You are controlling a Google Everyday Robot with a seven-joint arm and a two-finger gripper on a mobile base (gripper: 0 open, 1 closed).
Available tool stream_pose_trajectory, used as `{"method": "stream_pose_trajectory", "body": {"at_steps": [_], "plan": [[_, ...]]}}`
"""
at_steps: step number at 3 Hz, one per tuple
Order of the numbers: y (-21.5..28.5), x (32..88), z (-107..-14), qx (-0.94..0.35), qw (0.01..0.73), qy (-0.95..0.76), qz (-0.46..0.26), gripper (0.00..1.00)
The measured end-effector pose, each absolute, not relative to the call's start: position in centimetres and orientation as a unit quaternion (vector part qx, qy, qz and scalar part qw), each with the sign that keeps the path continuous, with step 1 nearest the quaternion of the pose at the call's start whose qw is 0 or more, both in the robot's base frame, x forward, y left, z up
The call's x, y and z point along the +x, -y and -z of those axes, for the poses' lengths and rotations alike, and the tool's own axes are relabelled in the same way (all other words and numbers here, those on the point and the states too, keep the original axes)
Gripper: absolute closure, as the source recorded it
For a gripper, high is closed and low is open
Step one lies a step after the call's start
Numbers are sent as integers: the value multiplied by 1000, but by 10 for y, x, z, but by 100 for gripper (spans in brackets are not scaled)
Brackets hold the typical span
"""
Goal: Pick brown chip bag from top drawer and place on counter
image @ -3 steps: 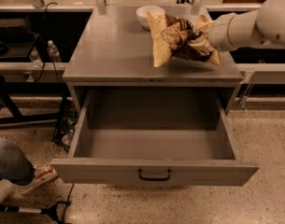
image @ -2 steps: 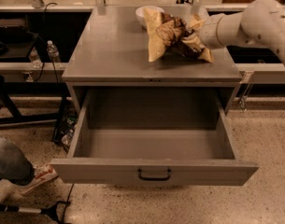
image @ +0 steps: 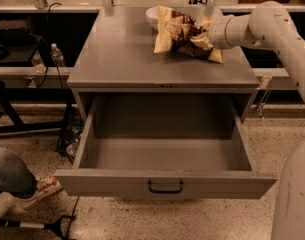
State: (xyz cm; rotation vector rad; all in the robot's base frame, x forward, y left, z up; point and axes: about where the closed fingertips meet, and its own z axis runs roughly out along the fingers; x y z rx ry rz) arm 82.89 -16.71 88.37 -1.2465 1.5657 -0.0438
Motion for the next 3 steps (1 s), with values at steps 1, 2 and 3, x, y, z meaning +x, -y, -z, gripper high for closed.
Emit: {"method": "stream_pose_trajectory", "body": {"at_steps": [1, 2, 3], "plan": [[171, 833, -887, -511, 547, -664, 6, 31], [180, 830, -891, -496, 553, -669, -4, 9], [198, 819, -900, -477, 562, -675, -4, 0]]}}
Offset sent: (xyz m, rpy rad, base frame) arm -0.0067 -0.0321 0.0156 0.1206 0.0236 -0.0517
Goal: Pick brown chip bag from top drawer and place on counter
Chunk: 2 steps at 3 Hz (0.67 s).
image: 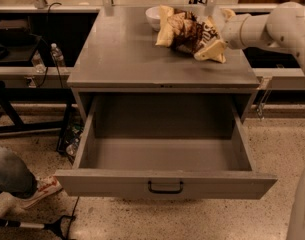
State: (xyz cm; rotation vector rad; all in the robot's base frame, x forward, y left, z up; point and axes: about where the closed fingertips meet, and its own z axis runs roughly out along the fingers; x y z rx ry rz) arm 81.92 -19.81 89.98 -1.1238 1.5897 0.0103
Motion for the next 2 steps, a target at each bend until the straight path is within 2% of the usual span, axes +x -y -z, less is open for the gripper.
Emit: {"method": "stream_pose_trajectory", "body": {"at_steps": [2], "plan": [[289, 765, -938, -398, 577, -708, 79, 0]]}}
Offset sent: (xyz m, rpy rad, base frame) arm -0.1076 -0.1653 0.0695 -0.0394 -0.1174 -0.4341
